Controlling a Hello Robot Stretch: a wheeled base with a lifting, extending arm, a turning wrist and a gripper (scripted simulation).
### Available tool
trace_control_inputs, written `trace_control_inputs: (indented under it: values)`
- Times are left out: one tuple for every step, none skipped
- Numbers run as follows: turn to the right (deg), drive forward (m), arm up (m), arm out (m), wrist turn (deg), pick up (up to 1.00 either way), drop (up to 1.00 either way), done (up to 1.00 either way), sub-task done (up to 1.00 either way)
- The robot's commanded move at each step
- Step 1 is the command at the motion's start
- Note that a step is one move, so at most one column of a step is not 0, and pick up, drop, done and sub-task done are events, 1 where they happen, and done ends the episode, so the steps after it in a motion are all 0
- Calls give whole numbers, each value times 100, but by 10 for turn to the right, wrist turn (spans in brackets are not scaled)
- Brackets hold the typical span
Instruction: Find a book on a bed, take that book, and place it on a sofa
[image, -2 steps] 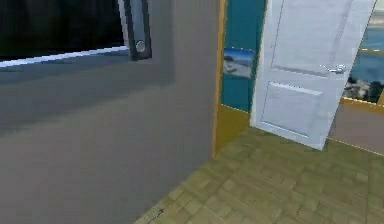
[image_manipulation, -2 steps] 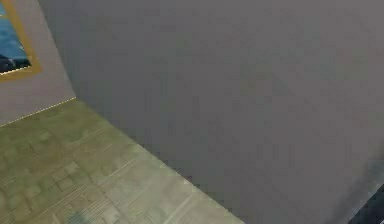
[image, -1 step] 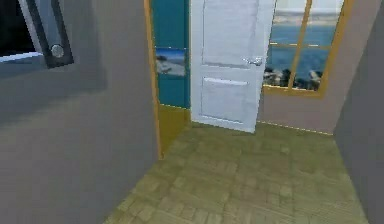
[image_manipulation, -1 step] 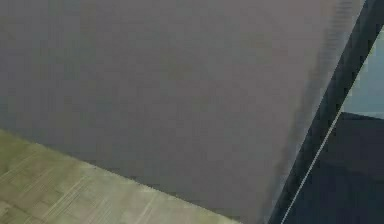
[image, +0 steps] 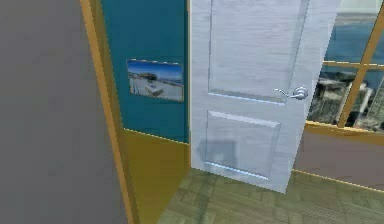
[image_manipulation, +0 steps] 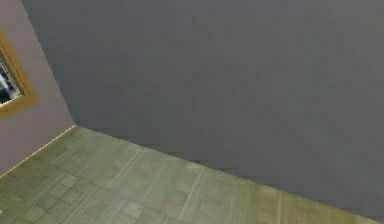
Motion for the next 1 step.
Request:
trace_control_inputs:
  values:
    - [30,0,0,0,0,0,0,0,0]
